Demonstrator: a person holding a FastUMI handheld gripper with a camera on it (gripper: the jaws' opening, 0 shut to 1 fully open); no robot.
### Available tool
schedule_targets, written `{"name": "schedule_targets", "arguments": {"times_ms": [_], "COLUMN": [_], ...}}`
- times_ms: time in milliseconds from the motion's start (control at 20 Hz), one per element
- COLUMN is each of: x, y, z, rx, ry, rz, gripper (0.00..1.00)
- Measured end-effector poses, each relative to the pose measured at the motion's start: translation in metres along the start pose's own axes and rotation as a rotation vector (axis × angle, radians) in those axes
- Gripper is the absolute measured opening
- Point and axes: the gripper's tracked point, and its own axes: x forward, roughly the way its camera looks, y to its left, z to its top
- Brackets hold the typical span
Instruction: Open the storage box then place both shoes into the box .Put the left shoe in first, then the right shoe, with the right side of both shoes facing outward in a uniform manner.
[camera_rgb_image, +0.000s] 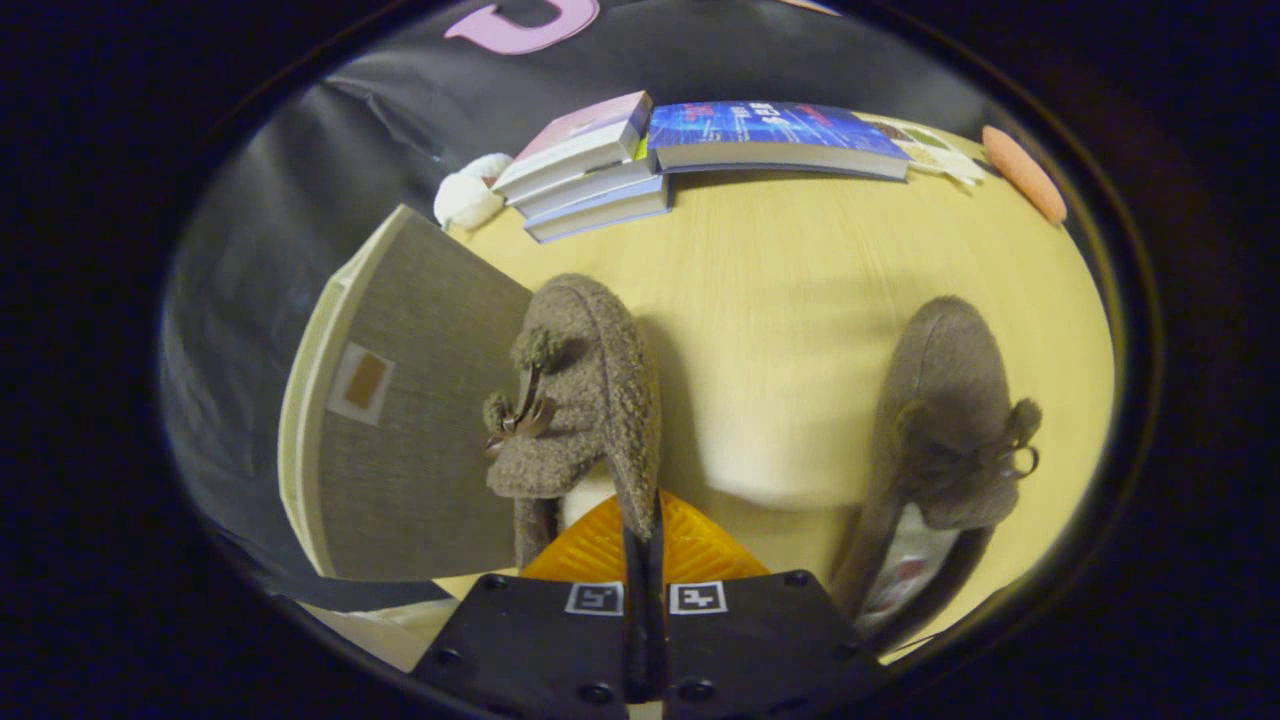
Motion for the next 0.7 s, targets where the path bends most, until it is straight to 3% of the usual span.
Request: {"name": "schedule_targets", "arguments": {"times_ms": [250, 450, 550, 700], "x": [-0.028, -0.067, -0.086, -0.099], "y": [0.039, 0.073, 0.093, 0.115], "z": [0.0, 0.027, 0.042, 0.055], "rx": [0.193, 0.315, 0.331, 0.321], "ry": [-0.043, -0.137, -0.185, -0.21], "rz": [0.111, 0.192, 0.227, 0.211], "gripper": [0.03, 0.03, 0.03, 0.03]}}
